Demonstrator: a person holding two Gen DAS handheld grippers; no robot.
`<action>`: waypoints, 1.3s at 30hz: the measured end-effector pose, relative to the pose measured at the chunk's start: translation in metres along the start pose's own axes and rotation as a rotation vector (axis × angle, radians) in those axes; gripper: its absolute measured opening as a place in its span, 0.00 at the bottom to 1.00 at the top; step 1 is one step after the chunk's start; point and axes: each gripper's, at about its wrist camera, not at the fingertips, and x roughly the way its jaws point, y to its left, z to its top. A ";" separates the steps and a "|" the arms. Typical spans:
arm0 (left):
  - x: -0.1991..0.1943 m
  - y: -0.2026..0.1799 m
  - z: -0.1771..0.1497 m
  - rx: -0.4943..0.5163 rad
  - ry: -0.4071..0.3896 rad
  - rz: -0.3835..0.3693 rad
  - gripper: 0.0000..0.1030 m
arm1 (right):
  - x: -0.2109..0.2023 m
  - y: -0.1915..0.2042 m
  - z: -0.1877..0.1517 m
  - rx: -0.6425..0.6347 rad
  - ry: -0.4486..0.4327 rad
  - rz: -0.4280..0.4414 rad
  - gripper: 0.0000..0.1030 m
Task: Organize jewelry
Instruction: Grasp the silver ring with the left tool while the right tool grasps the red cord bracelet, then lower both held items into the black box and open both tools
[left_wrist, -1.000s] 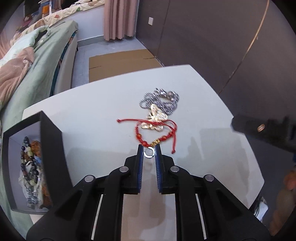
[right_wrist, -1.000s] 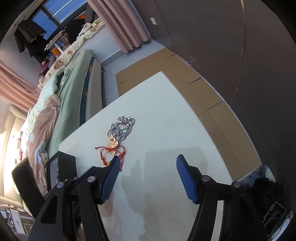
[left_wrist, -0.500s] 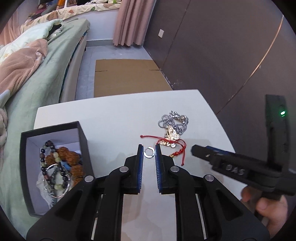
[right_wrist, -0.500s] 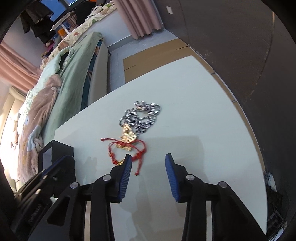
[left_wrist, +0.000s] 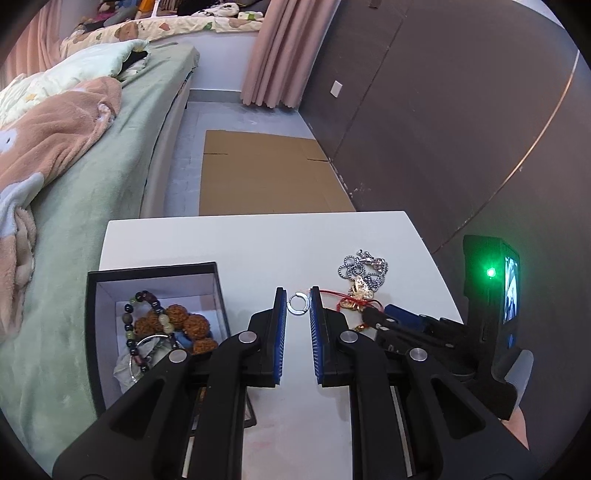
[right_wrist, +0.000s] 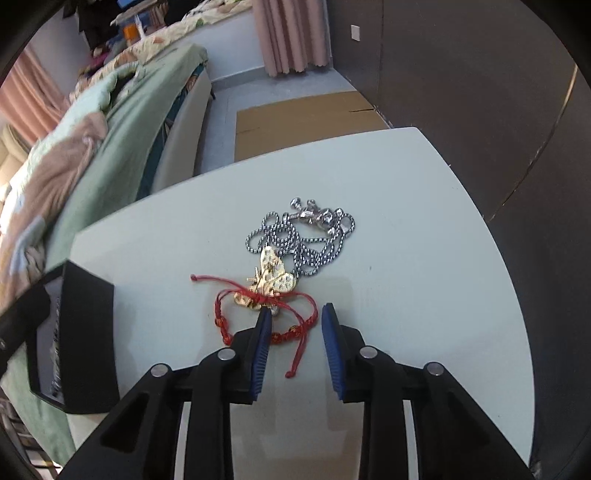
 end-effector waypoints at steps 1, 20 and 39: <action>-0.001 0.001 0.000 -0.002 -0.002 0.002 0.13 | -0.001 -0.005 0.000 0.018 0.008 0.015 0.07; -0.057 0.054 -0.005 -0.103 -0.085 0.052 0.13 | -0.075 -0.014 -0.020 0.109 -0.143 0.335 0.04; -0.098 0.101 -0.021 -0.207 -0.125 0.091 0.72 | -0.144 0.076 -0.029 -0.085 -0.260 0.474 0.04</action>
